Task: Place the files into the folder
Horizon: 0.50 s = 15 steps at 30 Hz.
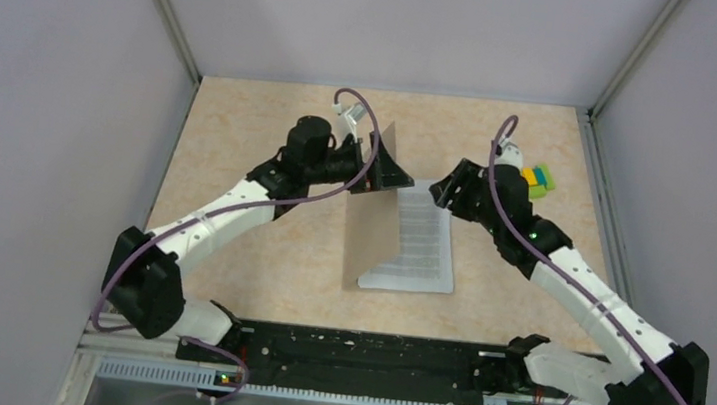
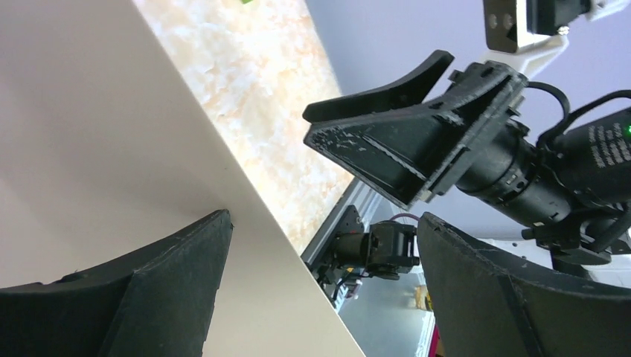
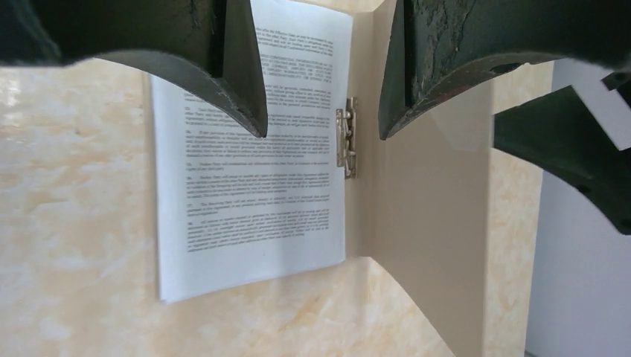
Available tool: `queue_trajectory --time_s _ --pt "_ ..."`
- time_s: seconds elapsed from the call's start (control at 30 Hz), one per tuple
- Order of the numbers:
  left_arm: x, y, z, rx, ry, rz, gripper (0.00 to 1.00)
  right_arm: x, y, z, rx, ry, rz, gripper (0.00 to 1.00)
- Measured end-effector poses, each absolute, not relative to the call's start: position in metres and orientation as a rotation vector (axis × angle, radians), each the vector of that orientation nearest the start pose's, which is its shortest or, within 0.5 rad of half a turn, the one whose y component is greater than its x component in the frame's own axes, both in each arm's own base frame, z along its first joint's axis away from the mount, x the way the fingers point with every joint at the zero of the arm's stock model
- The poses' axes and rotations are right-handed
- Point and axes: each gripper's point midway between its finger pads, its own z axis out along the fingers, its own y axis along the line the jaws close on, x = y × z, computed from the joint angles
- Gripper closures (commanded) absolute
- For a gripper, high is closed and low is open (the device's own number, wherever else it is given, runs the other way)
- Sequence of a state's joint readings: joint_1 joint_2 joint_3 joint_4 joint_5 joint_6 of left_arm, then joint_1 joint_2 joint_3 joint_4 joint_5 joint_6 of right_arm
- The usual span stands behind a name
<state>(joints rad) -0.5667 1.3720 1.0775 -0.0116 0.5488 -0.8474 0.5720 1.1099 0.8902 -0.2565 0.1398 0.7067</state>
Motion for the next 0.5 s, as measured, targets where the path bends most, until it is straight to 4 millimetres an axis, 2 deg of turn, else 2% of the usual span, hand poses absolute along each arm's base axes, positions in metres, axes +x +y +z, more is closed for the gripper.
queue_trajectory --time_s 0.13,0.3,0.5 --pt "0.284 -0.346 0.265 0.186 2.094 -1.491 0.01 0.293 0.173 0.222 0.242 2.073 0.561 0.4" --pt "0.288 -0.371 0.246 0.215 2.107 -1.54 0.01 0.279 0.149 0.224 0.249 2.084 0.47 0.38" --pt "0.297 -0.387 0.213 0.2 2.166 -1.546 0.01 0.273 0.139 0.228 0.24 2.088 0.419 0.36"
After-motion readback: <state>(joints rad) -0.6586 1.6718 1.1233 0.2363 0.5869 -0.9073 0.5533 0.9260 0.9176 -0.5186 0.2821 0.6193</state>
